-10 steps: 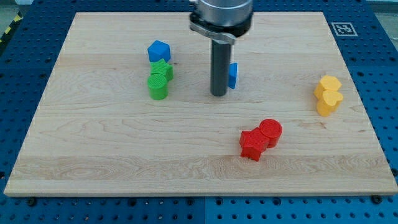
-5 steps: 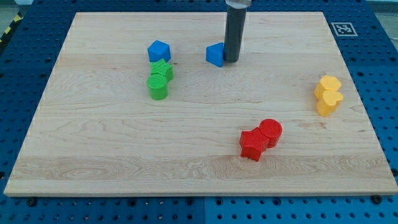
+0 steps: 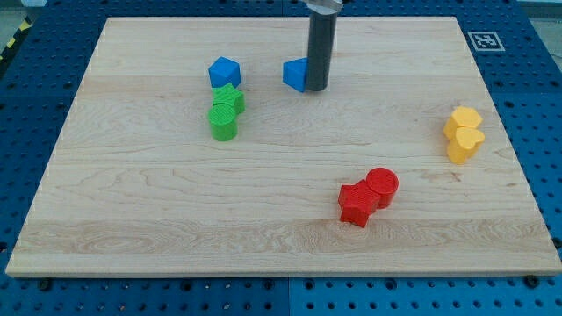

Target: Push the blue triangle into the blue cube

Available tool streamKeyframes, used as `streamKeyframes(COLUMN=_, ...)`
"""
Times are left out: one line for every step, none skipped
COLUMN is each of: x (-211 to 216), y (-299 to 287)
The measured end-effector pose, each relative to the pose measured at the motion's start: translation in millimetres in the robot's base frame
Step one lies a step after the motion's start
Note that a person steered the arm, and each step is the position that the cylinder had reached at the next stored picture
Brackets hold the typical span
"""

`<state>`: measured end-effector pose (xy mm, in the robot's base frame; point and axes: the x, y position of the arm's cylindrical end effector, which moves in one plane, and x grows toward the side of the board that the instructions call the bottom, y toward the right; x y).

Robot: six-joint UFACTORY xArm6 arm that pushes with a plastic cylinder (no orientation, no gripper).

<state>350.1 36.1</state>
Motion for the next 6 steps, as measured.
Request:
streamKeyframes(x=-10, y=-29)
streamKeyframes(x=-22, y=-52)
streamKeyframes(x=-32, y=-64)
streamKeyframes(x=-21, y=-46)
streamKeyframes(x=-17, y=-13)
streamKeyframes(x=-58, y=-13)
